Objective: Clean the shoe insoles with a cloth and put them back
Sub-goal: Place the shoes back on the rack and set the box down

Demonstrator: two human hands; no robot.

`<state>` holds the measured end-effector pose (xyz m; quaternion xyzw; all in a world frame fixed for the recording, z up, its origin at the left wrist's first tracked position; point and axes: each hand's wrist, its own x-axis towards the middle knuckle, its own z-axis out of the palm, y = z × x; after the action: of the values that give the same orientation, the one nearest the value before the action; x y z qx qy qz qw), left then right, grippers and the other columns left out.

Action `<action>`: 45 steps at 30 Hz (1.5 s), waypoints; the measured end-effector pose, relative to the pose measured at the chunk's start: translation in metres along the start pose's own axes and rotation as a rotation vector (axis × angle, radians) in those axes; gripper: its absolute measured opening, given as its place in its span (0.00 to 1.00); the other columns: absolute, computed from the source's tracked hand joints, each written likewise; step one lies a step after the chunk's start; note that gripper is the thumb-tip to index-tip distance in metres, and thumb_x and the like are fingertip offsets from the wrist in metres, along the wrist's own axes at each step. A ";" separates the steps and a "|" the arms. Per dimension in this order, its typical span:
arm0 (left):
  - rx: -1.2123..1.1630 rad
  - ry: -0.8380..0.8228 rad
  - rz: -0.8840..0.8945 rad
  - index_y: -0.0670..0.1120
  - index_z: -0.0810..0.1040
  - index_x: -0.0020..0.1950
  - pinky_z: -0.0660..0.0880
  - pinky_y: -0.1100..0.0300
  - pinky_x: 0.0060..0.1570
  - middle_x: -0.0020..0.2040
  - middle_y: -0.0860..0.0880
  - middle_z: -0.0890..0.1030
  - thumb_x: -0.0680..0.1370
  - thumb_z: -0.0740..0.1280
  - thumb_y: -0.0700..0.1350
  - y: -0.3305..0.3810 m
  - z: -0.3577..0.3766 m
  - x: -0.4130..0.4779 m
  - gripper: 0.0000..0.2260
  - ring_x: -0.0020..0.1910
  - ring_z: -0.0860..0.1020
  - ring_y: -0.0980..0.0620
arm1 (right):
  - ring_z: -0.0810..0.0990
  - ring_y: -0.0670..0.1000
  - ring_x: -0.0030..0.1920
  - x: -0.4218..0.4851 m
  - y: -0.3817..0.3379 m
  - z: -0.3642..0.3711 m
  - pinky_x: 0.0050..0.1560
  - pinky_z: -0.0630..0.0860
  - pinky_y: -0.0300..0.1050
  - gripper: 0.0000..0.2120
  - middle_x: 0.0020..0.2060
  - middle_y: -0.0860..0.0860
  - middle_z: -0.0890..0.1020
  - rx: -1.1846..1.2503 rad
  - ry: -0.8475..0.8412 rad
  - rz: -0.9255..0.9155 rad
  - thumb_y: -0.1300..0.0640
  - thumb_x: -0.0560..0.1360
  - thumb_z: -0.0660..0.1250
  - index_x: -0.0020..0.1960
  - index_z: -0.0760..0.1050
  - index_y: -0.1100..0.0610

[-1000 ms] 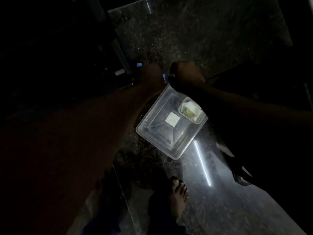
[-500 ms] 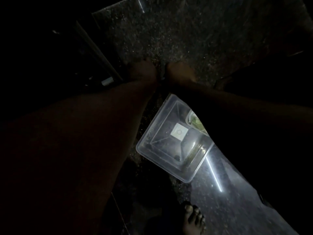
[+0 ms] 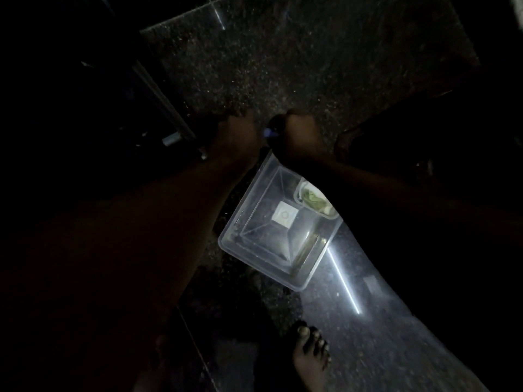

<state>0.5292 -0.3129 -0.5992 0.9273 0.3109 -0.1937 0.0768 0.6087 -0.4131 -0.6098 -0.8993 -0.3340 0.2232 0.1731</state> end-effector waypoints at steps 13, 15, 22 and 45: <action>-0.003 0.206 0.390 0.44 0.77 0.34 0.70 0.58 0.29 0.29 0.46 0.76 0.70 0.69 0.41 0.006 0.044 -0.098 0.05 0.27 0.77 0.45 | 0.82 0.62 0.53 -0.093 0.010 -0.018 0.50 0.76 0.51 0.13 0.55 0.56 0.82 -0.188 -0.099 -0.030 0.56 0.74 0.70 0.58 0.80 0.54; -0.005 0.250 0.429 0.42 0.75 0.35 0.72 0.52 0.34 0.32 0.42 0.75 0.72 0.69 0.37 0.004 0.058 -0.097 0.06 0.31 0.76 0.41 | 0.80 0.63 0.57 -0.091 0.012 -0.009 0.54 0.75 0.53 0.19 0.55 0.57 0.83 -0.312 -0.065 -0.048 0.53 0.74 0.71 0.64 0.77 0.54; 0.011 0.302 0.342 0.43 0.75 0.34 0.76 0.49 0.41 0.35 0.41 0.77 0.72 0.69 0.40 0.002 0.087 -0.082 0.07 0.37 0.78 0.39 | 0.76 0.62 0.57 -0.077 0.027 0.017 0.54 0.68 0.53 0.10 0.48 0.55 0.84 -0.449 -0.032 -0.127 0.50 0.72 0.70 0.50 0.77 0.53; -0.064 0.221 0.113 0.49 0.75 0.58 0.72 0.50 0.53 0.59 0.45 0.75 0.71 0.70 0.48 0.000 0.069 -0.107 0.16 0.57 0.73 0.42 | 0.74 0.61 0.62 -0.091 0.037 0.005 0.57 0.67 0.56 0.21 0.59 0.55 0.79 -0.267 0.138 0.018 0.47 0.71 0.71 0.61 0.76 0.53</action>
<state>0.4292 -0.3895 -0.6183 0.9561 0.2709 -0.0757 0.0822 0.5636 -0.5006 -0.6047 -0.9305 -0.3398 0.1158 0.0723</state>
